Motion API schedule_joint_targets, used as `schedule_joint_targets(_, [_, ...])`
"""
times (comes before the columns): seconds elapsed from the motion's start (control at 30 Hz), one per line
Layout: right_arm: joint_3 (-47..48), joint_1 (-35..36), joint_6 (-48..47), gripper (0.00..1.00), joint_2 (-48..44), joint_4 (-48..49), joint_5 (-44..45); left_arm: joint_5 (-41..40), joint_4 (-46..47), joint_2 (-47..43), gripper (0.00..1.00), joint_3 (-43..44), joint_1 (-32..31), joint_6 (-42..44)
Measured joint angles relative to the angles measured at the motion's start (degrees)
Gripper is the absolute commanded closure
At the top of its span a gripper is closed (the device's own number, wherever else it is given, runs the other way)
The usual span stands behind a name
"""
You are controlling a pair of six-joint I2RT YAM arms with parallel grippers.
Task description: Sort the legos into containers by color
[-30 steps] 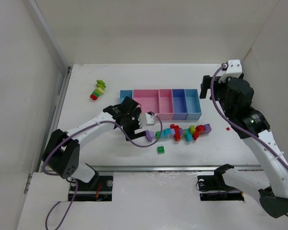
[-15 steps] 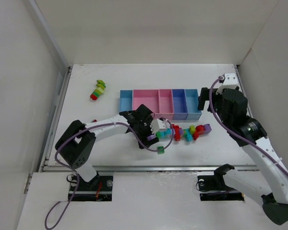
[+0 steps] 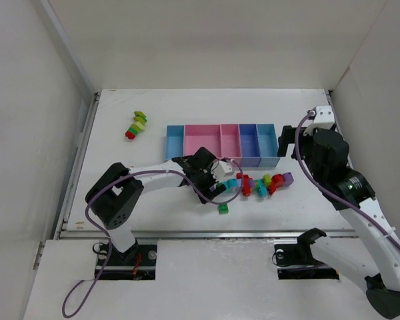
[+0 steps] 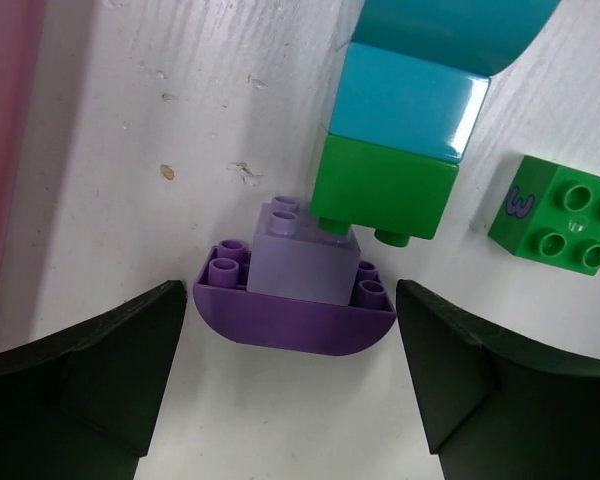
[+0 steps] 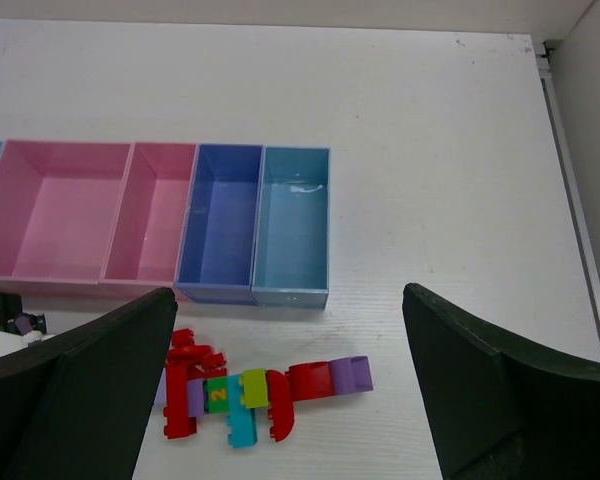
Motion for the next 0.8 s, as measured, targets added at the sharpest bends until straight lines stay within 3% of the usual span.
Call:
schedule_joint_targets(0.1, [0.0, 0.0, -0.9, 0.0, -0.3, 0.0, 0.2, -0.6, 0.4, 0.2, 0.32, 0.0, 0.0, 0.0])
schedule_joint_targets(0.13, [0.0, 0.0, -1.3, 0.0, -0.4, 0.0, 0.3, -0.7, 0.6, 0.2, 0.44, -0.1, 0.0, 0.2])
schedule_joint_targets(0.27, [-0.1, 0.0, -2.4, 0.0, -0.4, 0.0, 0.4, -0.8, 1.1, -0.1, 0.67, -0.6, 0.0, 0.4])
schedule_joint_targets(0.3, [-0.2, 0.0, -2.6, 0.0, -0.4, 0.1, 0.4, -0.8, 1.3, -0.3, 0.79, -0.9, 0.0, 0.3])
schedule_joint_targets(0.4, [-0.4, 0.0, -3.4, 0.0, -0.4, 0.1, 0.4, -0.6, 1.4, -0.4, 1.0, -1.1, 0.0, 0.4])
schedule_joint_targets(0.63, [1.0, 0.0, -4.8, 0.0, 1.0, 0.2, -2.4, -1.2, -4.0, -2.8, 1.0, -1.0, 0.0, 1.1])
schedule_joint_targets(0.8, [8.3, 0.0, -5.6, 0.0, 7.4, -1.1, -9.6, -3.6, -8.9, -15.1, 1.0, -0.8, 0.1, 5.9])
